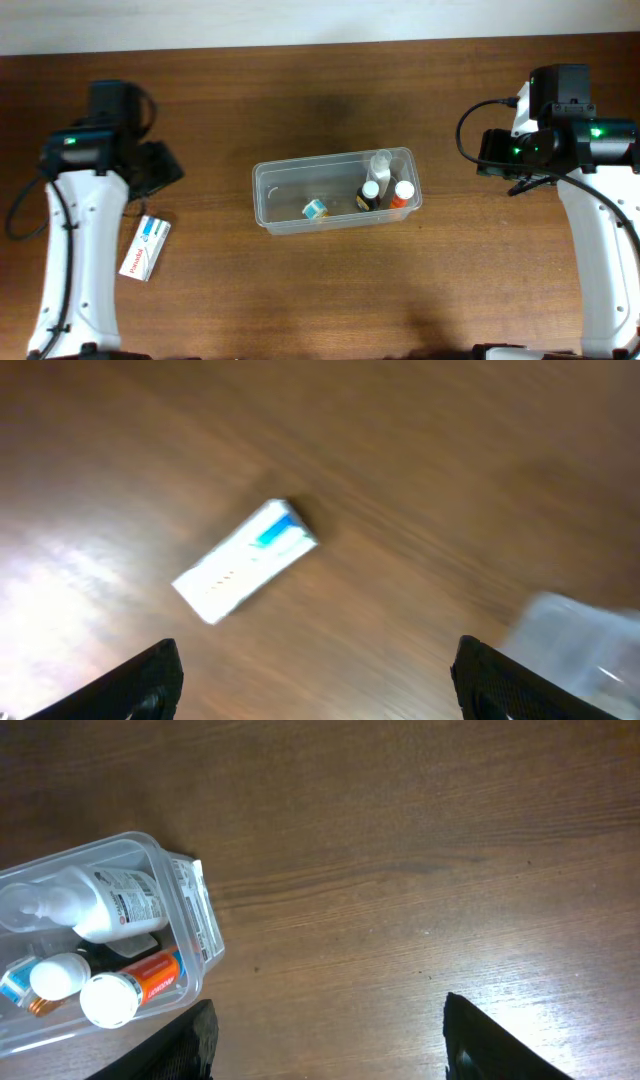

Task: Pack container
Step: 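Move the left gripper to the medicine box and grasp it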

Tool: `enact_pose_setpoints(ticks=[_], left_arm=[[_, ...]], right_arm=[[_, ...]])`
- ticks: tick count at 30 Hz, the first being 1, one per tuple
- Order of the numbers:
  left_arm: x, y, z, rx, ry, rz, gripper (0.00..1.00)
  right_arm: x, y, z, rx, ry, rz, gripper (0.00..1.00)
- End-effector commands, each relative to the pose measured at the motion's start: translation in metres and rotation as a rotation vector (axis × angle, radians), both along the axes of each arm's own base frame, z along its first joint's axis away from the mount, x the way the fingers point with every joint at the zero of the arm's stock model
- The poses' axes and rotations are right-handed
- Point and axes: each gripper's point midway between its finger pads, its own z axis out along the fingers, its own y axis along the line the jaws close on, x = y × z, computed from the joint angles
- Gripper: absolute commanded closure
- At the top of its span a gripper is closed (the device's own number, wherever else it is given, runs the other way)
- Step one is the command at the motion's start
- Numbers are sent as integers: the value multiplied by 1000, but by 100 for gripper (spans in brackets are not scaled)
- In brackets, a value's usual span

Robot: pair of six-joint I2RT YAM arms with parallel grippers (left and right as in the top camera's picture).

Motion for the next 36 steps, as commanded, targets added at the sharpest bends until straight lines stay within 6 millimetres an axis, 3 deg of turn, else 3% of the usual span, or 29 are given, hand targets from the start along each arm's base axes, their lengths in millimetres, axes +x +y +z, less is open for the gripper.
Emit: enact_pose_setpoints(ticks=[1,2,11,18,26,36], left_arm=[[-18,29,-23,24,88,3,6],[-24,35,-34,24,117,-18,1],[-52,49,-106,-36,216,-57,1],[-48,64,-132,-23,163,-12,1],[-39,54,-168,-96,216,-136,1],[-38,54,-203,-124,286,-148,1]], right_arm=[[0,-1,-2,7,3,-8,36],[0,-1,-2,7,3,-8,36],[0,-1,-2,7,4,-8,35],[0,-1,-2,7,4,-8,36],[0,-1,-2,7,4,-8,36],[0,-1,-2,7,4,-8,35]])
